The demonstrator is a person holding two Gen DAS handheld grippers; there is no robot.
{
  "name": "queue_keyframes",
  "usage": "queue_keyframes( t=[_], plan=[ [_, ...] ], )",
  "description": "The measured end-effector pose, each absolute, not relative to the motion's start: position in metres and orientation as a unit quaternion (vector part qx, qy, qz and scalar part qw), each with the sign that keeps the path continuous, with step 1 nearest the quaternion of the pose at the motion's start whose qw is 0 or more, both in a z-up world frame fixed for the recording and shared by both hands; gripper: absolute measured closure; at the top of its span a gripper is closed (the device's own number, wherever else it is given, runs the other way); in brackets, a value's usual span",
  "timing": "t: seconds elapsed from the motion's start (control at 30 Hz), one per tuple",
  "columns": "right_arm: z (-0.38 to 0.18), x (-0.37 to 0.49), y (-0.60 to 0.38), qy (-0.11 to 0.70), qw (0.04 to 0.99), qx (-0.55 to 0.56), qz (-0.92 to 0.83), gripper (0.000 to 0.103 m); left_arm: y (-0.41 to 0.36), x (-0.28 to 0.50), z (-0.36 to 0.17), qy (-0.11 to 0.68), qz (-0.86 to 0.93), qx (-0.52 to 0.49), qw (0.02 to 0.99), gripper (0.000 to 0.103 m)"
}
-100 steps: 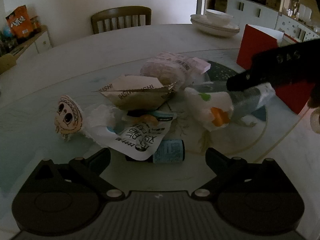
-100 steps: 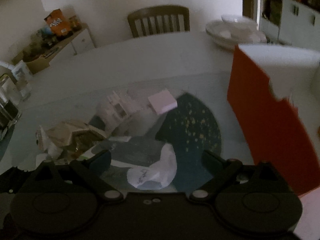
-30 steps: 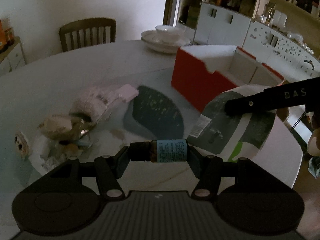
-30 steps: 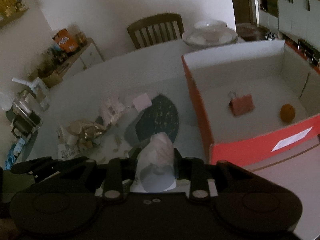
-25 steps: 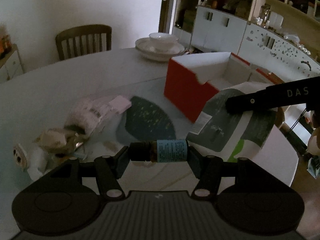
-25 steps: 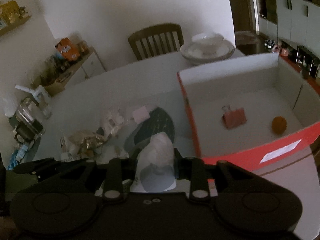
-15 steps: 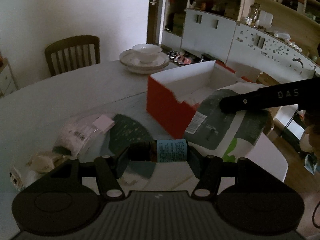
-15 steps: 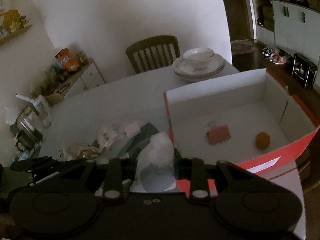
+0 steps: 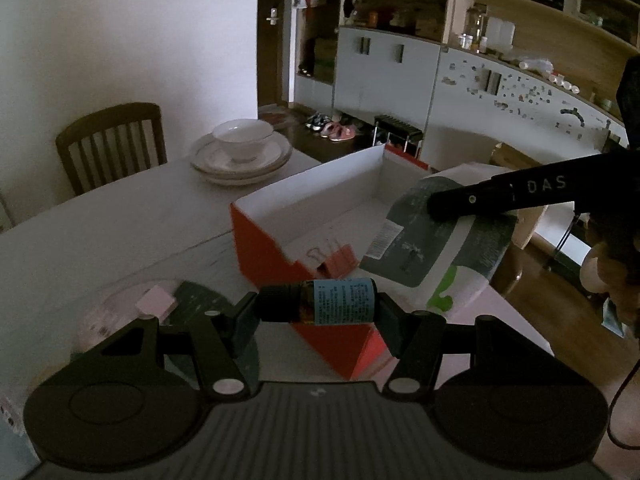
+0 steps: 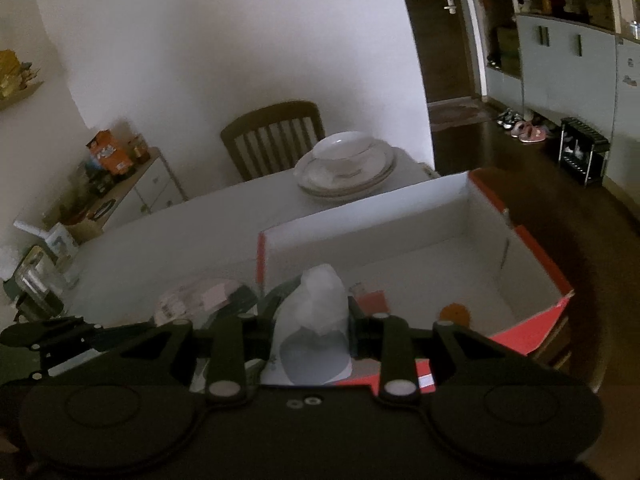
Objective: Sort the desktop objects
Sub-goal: 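Carry the snack bag and bottle into the red box and release them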
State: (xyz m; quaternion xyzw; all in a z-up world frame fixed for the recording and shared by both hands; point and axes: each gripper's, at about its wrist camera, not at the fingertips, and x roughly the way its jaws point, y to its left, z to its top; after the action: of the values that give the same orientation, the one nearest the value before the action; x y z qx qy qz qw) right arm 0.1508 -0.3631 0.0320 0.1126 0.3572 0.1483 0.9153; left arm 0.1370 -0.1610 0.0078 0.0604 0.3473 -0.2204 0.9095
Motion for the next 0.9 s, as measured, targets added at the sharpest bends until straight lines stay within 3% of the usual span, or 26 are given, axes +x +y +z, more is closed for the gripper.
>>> queue_keyframes(
  t=[0.5, 0.57, 0.7, 0.77, 0.9],
  plan=[
    [0.024, 0.182, -0.419, 0.353, 0.923, 0.099, 0.113, 0.073, -0.226, 0.176, -0.001, 0.355, -0.237, 0.088, 0.900, 0.042],
    [0.021, 0.191, -0.425, 0.357, 0.923, 0.095, 0.108, 0.073, -0.233, 0.182, -0.004, 0.355, -0.236, 0.095, 0.900, 0.049],
    [0.014, 0.210, -0.433, 0.365, 0.922, 0.085, 0.101, 0.073, -0.248, 0.193, -0.010, 0.352, -0.238, 0.108, 0.899, 0.054],
    [0.009, 0.219, -0.433, 0.369, 0.920, 0.079, 0.100, 0.073, -0.255, 0.202, -0.020, 0.360, -0.232, 0.124, 0.895, 0.062],
    [-0.003, 0.239, -0.429, 0.382, 0.916, 0.065, 0.105, 0.073, -0.258, 0.218, -0.038, 0.384, -0.223, 0.130, 0.887, 0.062]
  ],
)
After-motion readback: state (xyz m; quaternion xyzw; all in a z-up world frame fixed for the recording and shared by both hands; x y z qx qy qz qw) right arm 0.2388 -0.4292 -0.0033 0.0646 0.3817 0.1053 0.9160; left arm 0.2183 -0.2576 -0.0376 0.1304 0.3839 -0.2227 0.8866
